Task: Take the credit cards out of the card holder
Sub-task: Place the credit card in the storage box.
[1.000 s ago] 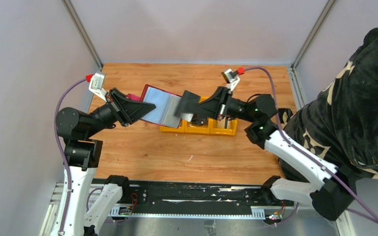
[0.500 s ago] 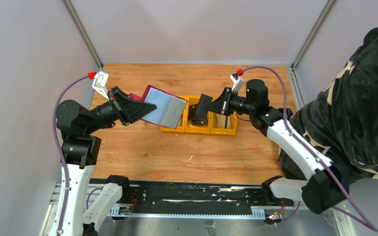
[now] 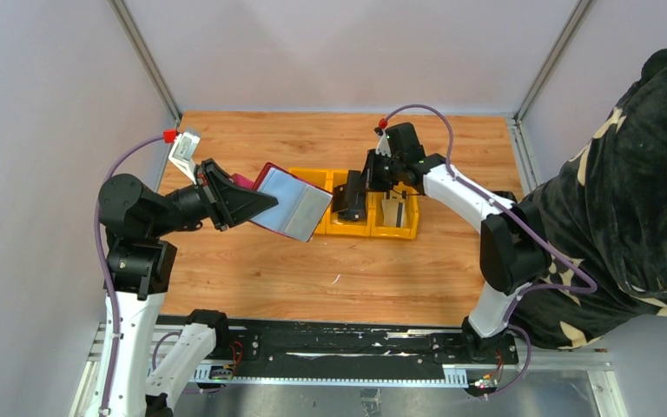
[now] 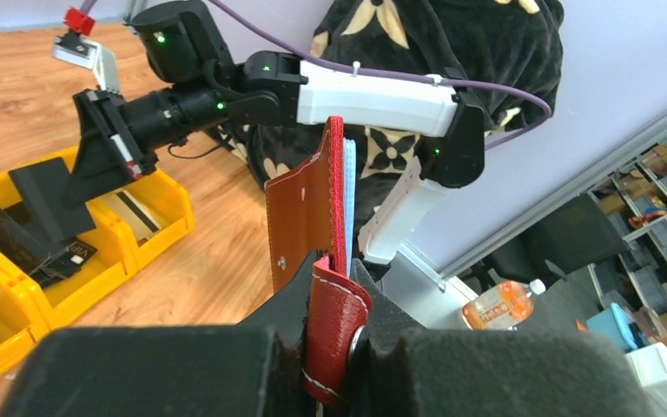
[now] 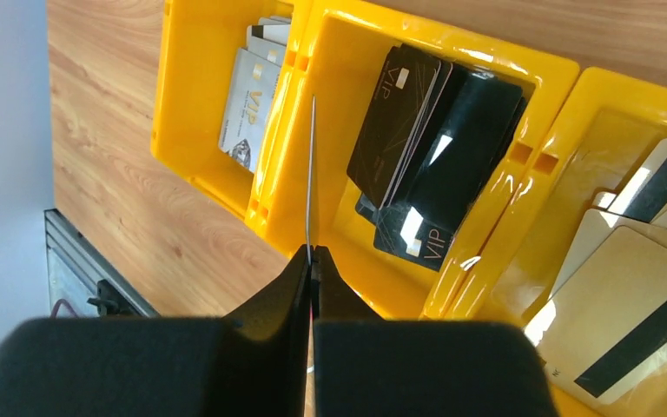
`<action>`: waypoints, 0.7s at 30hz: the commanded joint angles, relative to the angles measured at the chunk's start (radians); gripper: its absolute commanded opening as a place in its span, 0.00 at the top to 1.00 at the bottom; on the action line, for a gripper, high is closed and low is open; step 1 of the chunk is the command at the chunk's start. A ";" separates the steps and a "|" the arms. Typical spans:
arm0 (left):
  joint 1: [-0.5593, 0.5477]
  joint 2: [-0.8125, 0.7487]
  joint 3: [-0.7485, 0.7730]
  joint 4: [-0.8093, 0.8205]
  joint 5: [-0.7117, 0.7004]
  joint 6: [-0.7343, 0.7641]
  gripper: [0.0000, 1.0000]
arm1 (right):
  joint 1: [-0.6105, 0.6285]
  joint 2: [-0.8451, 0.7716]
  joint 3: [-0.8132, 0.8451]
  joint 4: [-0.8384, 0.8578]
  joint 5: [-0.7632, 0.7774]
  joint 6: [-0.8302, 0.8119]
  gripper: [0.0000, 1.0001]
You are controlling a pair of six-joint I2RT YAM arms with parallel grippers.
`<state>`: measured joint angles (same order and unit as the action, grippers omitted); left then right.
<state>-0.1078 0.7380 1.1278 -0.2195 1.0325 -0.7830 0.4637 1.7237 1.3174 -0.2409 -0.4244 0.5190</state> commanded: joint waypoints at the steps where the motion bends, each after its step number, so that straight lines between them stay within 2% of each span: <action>1: 0.003 -0.022 0.019 0.009 0.037 0.017 0.99 | 0.033 0.048 0.066 -0.044 0.094 -0.023 1.00; 4: 0.003 -0.029 0.008 0.048 0.035 -0.012 0.99 | 0.042 0.071 0.075 -0.027 0.102 -0.007 0.99; 10: 0.003 -0.034 0.010 0.063 0.064 -0.018 0.99 | 0.052 0.048 0.070 -0.023 0.133 0.008 0.77; 14: 0.003 -0.034 0.012 0.074 0.080 -0.038 1.00 | 0.056 0.037 0.132 -0.114 0.144 -0.030 0.70; 18: 0.003 -0.043 0.017 0.072 0.089 -0.035 1.00 | 0.065 -0.036 0.131 -0.124 0.204 -0.040 0.65; 21: 0.003 -0.052 0.017 0.079 0.091 -0.037 1.00 | 0.079 -0.131 0.099 -0.078 0.164 -0.037 0.59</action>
<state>-0.1078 0.7074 1.1278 -0.1806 1.0985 -0.8043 0.5140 1.7298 1.4185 -0.3267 -0.2665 0.5003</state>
